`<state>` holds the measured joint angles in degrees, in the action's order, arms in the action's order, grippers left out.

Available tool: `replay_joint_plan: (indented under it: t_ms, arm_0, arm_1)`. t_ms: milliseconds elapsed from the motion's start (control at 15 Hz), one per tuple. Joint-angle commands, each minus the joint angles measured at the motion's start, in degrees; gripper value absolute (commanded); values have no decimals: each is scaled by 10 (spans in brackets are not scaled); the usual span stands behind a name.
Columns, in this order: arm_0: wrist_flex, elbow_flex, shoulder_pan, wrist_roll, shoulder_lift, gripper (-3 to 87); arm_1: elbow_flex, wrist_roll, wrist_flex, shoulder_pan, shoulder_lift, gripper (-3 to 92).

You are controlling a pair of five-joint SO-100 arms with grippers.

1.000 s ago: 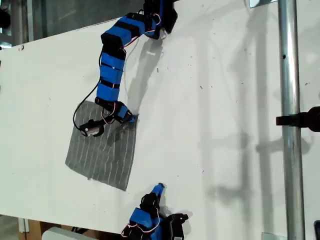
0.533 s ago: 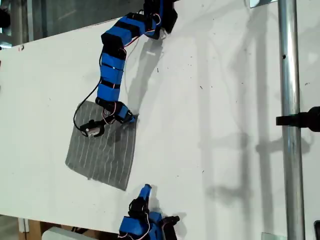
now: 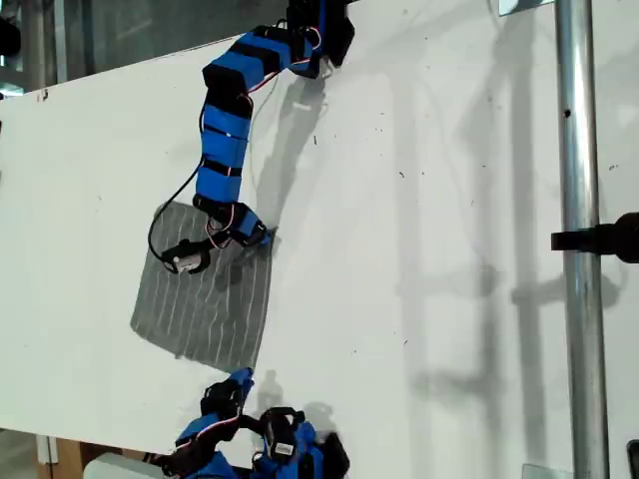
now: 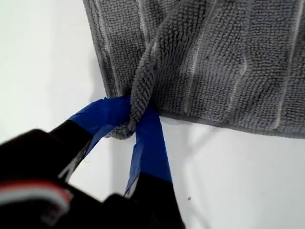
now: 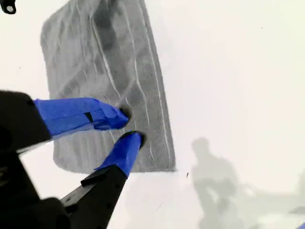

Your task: Grasp corners of a towel and fold twice.

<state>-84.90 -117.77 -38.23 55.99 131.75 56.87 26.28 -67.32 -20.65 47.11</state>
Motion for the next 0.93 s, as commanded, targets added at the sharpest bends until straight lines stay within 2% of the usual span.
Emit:
replay_joint_plan:
  t_ms: [0,67,267,333,533,667,867]
  arm_0:
    - [-35,121,-63,-53,-105,278]
    - [-40,154,-82,-77,-129,353]
    - [-47,192,-116,-127,-152,363]
    - [-33,171,-132,-140,-155,358]
    - [79,36,-180,-129,-160,309]
    - [139,-18,-176,-100,-221,315]
    - [186,-11,-159,-76,-342,331]
  arm_1:
    - [4,8,-6,22,39,-2]
    - [7,10,-6,23,43,-2]
    - [23,11,-6,24,62,-2]
    - [31,11,-5,23,69,-2]
    - [40,11,-4,22,79,-2]
    - [47,12,-3,22,82,-2]
    - [49,12,-3,24,88,-2]
